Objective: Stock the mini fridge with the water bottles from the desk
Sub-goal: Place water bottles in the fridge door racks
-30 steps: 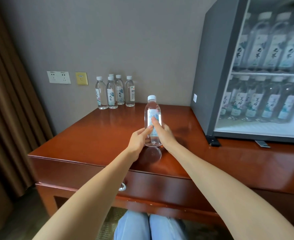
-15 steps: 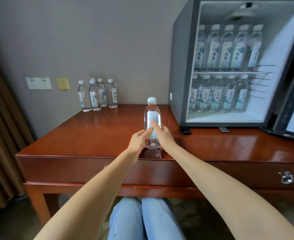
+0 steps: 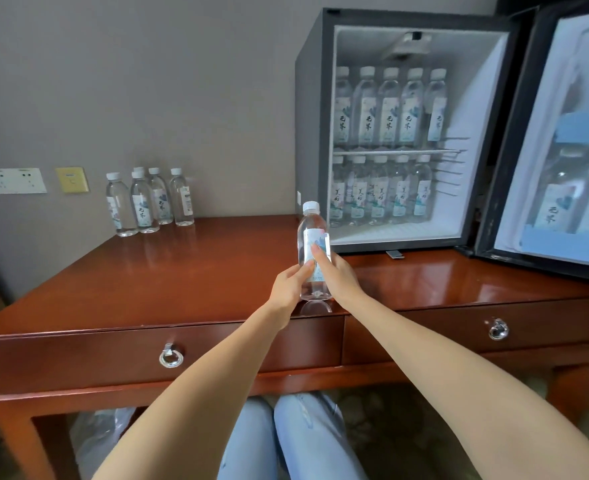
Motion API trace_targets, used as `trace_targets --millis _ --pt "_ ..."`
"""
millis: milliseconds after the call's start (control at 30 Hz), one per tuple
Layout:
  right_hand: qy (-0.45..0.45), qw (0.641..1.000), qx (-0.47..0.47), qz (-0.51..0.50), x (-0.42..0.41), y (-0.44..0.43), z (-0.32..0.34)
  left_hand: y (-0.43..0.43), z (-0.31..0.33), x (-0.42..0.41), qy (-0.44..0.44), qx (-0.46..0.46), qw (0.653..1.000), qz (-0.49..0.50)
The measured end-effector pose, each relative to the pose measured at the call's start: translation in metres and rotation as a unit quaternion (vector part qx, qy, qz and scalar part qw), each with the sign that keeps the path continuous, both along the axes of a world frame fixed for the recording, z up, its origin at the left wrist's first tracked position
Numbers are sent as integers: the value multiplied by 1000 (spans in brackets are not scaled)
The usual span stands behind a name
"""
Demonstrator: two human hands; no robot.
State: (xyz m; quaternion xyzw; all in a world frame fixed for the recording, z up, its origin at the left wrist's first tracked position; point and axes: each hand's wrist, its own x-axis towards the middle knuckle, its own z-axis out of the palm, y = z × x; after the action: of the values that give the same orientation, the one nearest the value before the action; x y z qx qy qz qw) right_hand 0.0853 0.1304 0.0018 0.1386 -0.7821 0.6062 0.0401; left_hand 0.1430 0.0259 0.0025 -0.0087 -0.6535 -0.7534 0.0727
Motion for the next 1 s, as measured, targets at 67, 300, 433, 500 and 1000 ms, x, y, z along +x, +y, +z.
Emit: trace_targets --millis 67,300,433,500,1000 --pt "3 1000 5 -23 -5 18 0 16 1 -9 1 -1 1000 -25" --pt "-11 994 -24 -105 -20 92 -3 82 4 -39 -2 -1 994 -113" --pt "-11 990 -50 -130 -26 128 -5 116 3 -50 3 6 988 -156" --pt "-1 988 -45 -146 -26 145 -5 131 2 -54 2 19 984 -176" --pt "15 959 9 -282 -38 259 -3 237 3 -104 9 -21 947 -320"
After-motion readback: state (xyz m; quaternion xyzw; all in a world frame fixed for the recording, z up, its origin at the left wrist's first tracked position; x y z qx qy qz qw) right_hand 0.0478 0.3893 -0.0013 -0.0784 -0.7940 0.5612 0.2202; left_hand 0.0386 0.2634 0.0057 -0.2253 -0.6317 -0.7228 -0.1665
